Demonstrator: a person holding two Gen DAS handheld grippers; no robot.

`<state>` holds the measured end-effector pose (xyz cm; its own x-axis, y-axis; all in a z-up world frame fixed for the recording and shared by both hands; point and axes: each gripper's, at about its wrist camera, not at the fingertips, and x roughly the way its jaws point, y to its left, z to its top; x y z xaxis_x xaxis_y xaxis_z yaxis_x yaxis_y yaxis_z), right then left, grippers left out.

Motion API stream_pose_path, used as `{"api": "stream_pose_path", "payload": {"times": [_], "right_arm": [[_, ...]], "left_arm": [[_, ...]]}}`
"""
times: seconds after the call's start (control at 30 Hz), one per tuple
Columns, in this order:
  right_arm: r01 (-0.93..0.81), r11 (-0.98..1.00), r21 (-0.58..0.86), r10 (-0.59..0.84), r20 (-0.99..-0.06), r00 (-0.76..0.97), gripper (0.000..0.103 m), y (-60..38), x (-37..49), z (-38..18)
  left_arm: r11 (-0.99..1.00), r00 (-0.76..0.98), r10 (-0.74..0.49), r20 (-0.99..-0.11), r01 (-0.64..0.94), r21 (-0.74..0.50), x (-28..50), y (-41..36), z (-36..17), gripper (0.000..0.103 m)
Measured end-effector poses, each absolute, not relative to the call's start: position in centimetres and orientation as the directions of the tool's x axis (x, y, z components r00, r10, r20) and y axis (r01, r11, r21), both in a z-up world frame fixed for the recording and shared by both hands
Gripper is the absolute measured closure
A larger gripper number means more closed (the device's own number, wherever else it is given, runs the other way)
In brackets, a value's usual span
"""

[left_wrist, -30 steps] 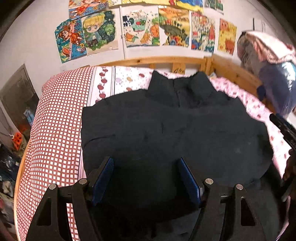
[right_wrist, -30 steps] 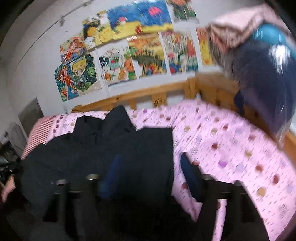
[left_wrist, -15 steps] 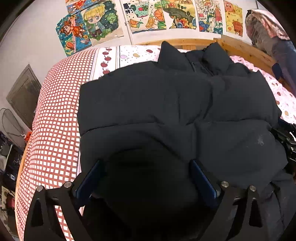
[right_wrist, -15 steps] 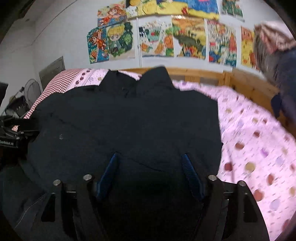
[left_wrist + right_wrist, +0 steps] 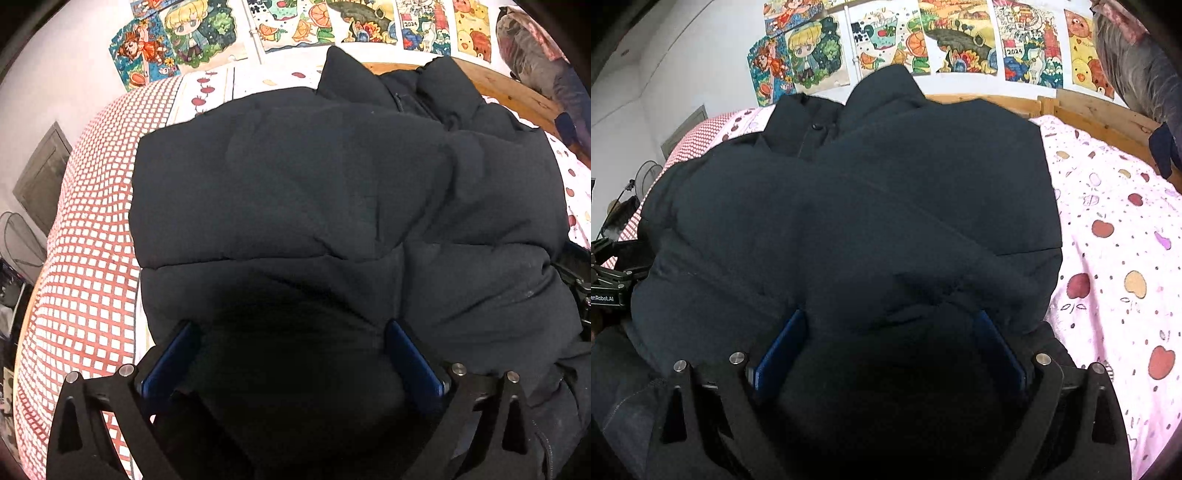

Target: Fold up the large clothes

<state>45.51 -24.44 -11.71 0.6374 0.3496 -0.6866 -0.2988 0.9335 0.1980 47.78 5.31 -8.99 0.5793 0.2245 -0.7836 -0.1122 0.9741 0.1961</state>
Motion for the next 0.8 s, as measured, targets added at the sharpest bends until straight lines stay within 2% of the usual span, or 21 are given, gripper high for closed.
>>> {"api": "stream_pose_path", "payload": {"times": [0.33, 0.6, 0.8], "right_arm": [[-0.294, 0.937, 0.189, 0.337, -0.713, 0.615, 0.007, -24.0, 46.1, -12.7], [-0.291, 0.935, 0.200, 0.344, -0.703, 0.622, 0.001, -24.2, 46.0, -12.9], [-0.297, 0.933, 0.206, 0.353, -0.694, 0.628, 0.001, -24.8, 45.6, -13.1]], "left_arm": [[0.975, 0.576, 0.221, -0.787, -0.112, 0.192, 48.1, 5.3, -9.3, 0.000], [0.988, 0.605, 0.152, -0.782, -0.123, 0.097, 46.4, 6.1, -9.7, 0.000], [0.985, 0.660, 0.169, -0.732, -0.143, 0.099, 44.0, 5.4, -10.3, 0.000]]}}
